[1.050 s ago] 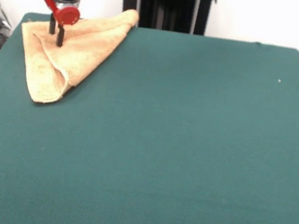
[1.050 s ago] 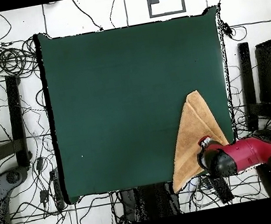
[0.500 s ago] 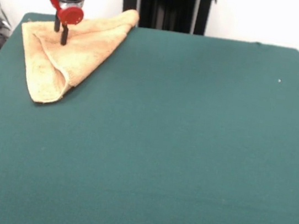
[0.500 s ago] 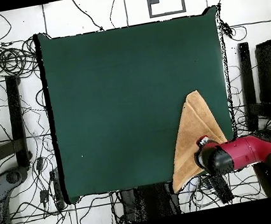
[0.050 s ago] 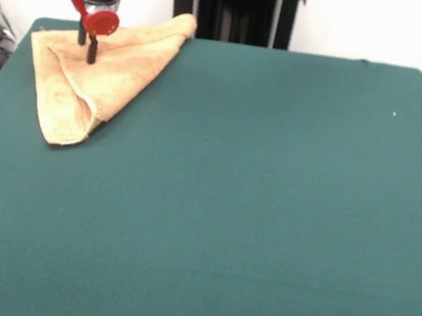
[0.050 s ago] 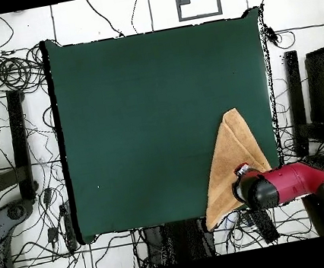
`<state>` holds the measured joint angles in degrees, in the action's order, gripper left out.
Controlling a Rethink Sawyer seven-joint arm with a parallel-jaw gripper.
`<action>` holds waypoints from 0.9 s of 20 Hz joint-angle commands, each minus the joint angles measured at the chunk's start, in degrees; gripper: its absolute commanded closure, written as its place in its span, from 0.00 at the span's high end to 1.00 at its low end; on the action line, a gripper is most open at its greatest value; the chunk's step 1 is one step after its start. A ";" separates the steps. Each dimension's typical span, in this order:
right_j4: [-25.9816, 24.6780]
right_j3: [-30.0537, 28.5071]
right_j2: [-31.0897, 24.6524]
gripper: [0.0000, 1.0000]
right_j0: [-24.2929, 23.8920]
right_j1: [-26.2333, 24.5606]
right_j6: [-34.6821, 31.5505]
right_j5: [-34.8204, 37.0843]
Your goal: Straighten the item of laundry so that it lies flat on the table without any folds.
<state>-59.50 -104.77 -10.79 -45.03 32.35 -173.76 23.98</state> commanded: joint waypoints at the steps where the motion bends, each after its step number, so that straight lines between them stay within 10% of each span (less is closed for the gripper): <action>1: -3.31 -0.16 -2.37 1.00 1.48 -6.08 12.39 0.34; 13: -5.62 1.50 -3.20 1.00 -0.74 -8.76 14.83 -0.39; 14: -5.46 1.47 -3.35 0.00 -0.95 -8.77 15.10 -0.26; 18: -5.15 1.30 -3.51 0.00 -0.98 -8.72 15.28 -0.05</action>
<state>-61.40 -104.45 -10.88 -45.74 31.78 -173.76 22.89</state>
